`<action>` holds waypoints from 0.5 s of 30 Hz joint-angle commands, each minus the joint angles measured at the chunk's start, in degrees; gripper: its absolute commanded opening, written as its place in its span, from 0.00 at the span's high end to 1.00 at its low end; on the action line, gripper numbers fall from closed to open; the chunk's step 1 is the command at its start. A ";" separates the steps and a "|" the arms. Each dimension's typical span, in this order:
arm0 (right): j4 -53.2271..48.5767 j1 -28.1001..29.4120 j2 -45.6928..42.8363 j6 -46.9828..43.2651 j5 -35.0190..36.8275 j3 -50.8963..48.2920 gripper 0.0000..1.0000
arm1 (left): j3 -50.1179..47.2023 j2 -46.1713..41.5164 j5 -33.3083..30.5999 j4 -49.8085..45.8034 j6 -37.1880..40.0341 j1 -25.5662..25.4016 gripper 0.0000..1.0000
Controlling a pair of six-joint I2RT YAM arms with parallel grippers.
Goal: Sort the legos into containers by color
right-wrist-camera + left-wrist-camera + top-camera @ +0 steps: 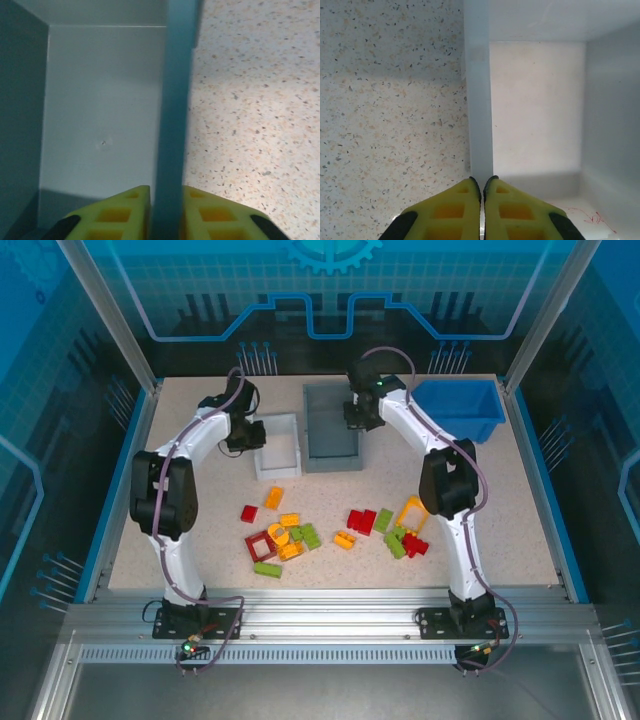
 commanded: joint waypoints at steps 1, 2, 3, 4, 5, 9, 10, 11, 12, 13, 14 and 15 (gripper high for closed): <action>-1.28 0.52 0.49 1.50 -1.88 3.12 0.63 | 2.64 1.14 0.44 -1.01 -0.70 -0.88 0.79; -1.89 0.36 0.07 1.82 -1.46 3.03 0.57 | 2.57 0.94 0.08 -1.13 -0.91 -0.89 0.74; -1.99 0.02 -1.09 2.17 -0.79 2.54 0.51 | 2.47 0.48 -0.39 -1.09 -1.31 -0.88 0.66; -1.47 -0.45 -2.94 2.61 -0.40 1.11 0.46 | 2.02 -0.35 -0.76 -0.79 -1.69 -0.89 0.61; -0.64 -0.88 -5.17 2.96 -0.21 -0.67 0.43 | 1.70 -1.20 -1.05 -0.53 -1.97 -0.89 0.58; 2.91 -4.24 -16.23 5.21 0.68 -9.17 0.35 | 1.59 -5.28 -2.02 -0.31 -3.82 -0.98 0.49; 3.87 -5.54 -19.32 6.17 0.93 -11.84 0.34 | 1.65 -6.43 -2.11 -0.20 -4.29 -0.97 0.48; 5.03 -7.17 -22.17 7.69 1.27 -14.93 0.33 | 1.59 -8.04 -2.12 0.13 -4.82 -1.05 0.46; 6.14 -9.24 -25.20 9.75 1.35 -18.30 0.32 | 1.40 -9.83 -1.95 0.56 -5.61 -1.19 0.45; 7.23 -11.30 -27.62 11.94 0.94 -21.35 0.32 | 0.93 -11.52 -1.34 1.32 -6.24 -1.43 0.43; 8.67 -13.93 -30.05 14.50 0.29 -24.96 0.31 | 0.04 -13.72 -0.20 2.55 -6.90 -1.83 0.40; 9.92 -16.71 -32.18 17.07 -0.24 -28.20 0.30 | -1.09 -15.81 1.76 4.44 -7.42 -2.50 0.40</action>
